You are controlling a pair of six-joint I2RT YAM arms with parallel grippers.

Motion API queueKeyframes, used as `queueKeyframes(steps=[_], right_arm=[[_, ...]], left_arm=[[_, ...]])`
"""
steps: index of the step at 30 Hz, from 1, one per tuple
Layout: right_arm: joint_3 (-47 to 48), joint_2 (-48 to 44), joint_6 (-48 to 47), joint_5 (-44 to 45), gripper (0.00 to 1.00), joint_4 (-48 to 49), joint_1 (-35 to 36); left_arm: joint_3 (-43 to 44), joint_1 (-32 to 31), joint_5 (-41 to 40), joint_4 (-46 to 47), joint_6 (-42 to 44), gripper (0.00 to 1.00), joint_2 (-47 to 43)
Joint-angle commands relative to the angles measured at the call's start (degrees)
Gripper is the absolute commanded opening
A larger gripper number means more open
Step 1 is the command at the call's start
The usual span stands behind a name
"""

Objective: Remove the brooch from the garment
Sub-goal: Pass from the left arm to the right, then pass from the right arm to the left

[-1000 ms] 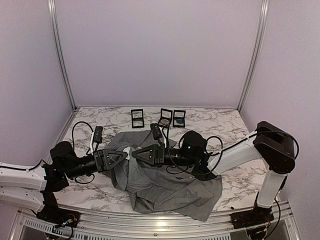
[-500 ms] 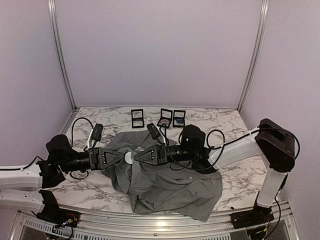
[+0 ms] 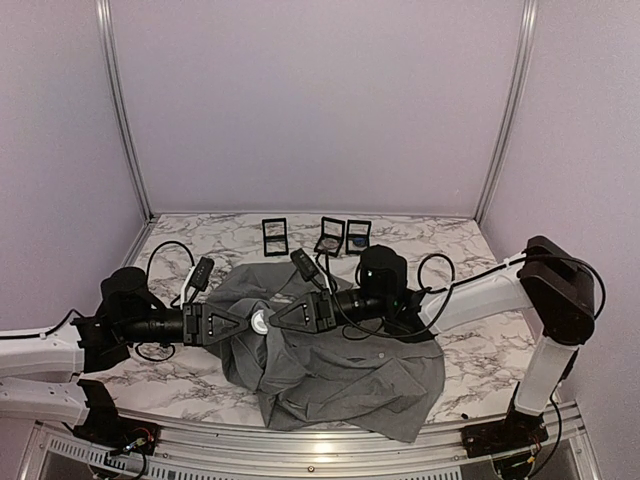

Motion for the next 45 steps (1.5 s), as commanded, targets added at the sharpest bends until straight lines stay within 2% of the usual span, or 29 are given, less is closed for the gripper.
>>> queueKeyframes(steps=[1, 10, 21, 26, 31, 37, 41, 45], right_arm=[[3.16, -2.34, -3.42, -1.21, 0.00, -3.73, -0.45], [4.96, -2.06, -5.40, -2.16, 0.00, -7.12, -0.37], [6.73, -1.27, -6.98, -3.28, 0.00, -9.81, 0.19], [7.91, -0.86, -8.44, -3.40, 0.00, -11.93, 0.47], [8.53, -0.29, -8.79, -2.67, 0.00, -13.13, 0.79], [8.46, -1.74, -8.00, 4.53, 0.29, -16.42, 1.22], [6.86, -2.22, -3.05, 10.65, 0.39, -15.29, 1.90], [6.17, -1.40, 3.03, 15.33, 0.44, -11.73, 3.84]], left_arm=[[2.62, 0.41, 2.90, -1.86, 1.42, 0.24, 1.04], [4.30, 0.41, 4.68, -1.98, 2.08, 0.18, 2.92], [4.91, 0.41, 4.44, -1.31, 2.20, 0.17, 4.34], [5.00, 0.41, 4.57, -0.66, 2.03, 0.11, 5.43], [4.80, 0.41, 4.16, -0.49, 1.76, 0.00, 5.72], [5.44, 0.42, -6.21, -11.13, 2.29, 0.00, 2.10], [4.95, 0.41, -10.17, -13.82, 0.87, 0.00, -0.61], [4.32, 0.34, -13.32, -15.26, 0.52, 0.00, -3.19]])
